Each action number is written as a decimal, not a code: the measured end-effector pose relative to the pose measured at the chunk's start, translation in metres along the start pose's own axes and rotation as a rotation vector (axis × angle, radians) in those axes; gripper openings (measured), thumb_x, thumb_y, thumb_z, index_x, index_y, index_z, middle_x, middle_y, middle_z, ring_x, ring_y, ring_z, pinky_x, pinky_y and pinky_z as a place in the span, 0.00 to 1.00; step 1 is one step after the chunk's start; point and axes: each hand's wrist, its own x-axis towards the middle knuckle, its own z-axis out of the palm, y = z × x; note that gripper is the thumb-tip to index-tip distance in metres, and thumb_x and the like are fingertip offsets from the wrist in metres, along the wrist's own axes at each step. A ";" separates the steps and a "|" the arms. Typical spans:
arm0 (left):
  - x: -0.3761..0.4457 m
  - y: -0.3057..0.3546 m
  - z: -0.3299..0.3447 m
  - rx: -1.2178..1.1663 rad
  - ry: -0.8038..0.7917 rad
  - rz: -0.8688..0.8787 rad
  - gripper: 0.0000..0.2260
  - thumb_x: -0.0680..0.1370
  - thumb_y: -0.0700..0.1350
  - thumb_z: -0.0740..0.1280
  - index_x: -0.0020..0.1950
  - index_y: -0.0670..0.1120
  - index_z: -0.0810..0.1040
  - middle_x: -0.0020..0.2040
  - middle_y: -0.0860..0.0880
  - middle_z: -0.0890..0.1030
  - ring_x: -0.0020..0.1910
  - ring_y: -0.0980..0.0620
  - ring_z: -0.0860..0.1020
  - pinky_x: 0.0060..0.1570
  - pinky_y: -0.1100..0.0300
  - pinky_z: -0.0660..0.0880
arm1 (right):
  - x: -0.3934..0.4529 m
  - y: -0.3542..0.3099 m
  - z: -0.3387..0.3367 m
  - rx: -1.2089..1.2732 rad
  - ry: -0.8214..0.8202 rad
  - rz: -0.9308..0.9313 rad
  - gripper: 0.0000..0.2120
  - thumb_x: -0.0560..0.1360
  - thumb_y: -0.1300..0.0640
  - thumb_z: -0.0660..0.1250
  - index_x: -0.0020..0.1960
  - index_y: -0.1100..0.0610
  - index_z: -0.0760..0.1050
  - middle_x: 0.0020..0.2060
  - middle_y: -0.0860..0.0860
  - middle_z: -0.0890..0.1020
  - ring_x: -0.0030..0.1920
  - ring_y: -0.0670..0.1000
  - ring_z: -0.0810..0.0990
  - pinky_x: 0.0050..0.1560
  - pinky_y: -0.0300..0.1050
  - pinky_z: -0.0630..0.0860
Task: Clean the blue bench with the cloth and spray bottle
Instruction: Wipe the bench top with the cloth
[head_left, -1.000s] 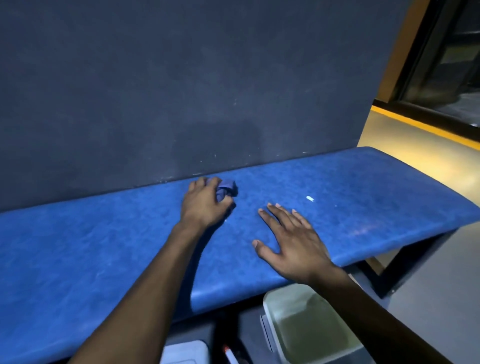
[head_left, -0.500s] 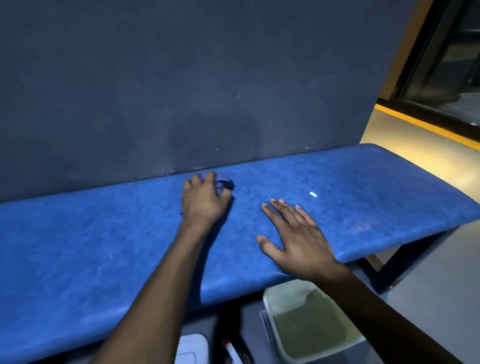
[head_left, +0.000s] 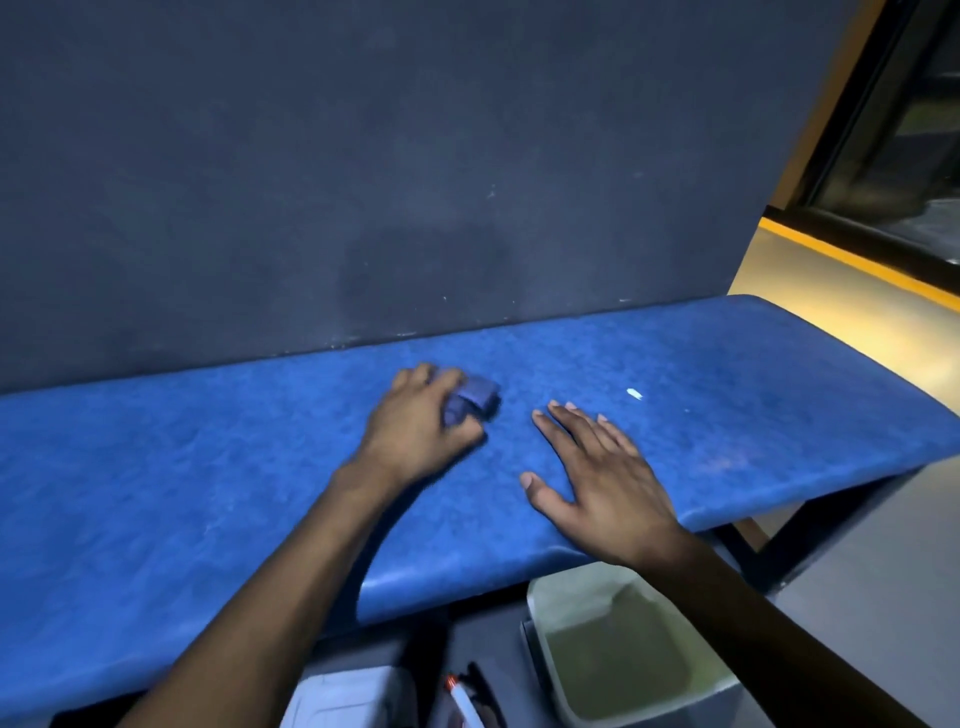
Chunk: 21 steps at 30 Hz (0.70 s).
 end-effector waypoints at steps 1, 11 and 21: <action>-0.018 0.001 -0.002 -0.032 -0.048 0.092 0.20 0.69 0.58 0.70 0.59 0.56 0.78 0.58 0.52 0.78 0.61 0.46 0.75 0.61 0.53 0.74 | 0.000 0.000 0.000 0.001 0.000 -0.003 0.39 0.75 0.30 0.47 0.82 0.47 0.56 0.82 0.44 0.57 0.82 0.44 0.51 0.82 0.49 0.48; 0.075 -0.014 0.002 0.092 -0.171 0.080 0.20 0.76 0.55 0.71 0.65 0.49 0.75 0.62 0.42 0.76 0.65 0.40 0.73 0.64 0.51 0.71 | 0.002 0.001 0.000 -0.011 -0.009 0.004 0.39 0.75 0.30 0.45 0.82 0.46 0.56 0.82 0.45 0.57 0.82 0.44 0.52 0.82 0.49 0.49; 0.010 -0.061 -0.032 -0.063 -0.286 0.396 0.21 0.70 0.57 0.68 0.63 0.57 0.78 0.62 0.56 0.78 0.65 0.52 0.75 0.69 0.57 0.69 | 0.002 -0.002 0.001 -0.015 -0.009 0.007 0.40 0.74 0.30 0.46 0.82 0.47 0.55 0.82 0.45 0.57 0.82 0.44 0.51 0.82 0.49 0.48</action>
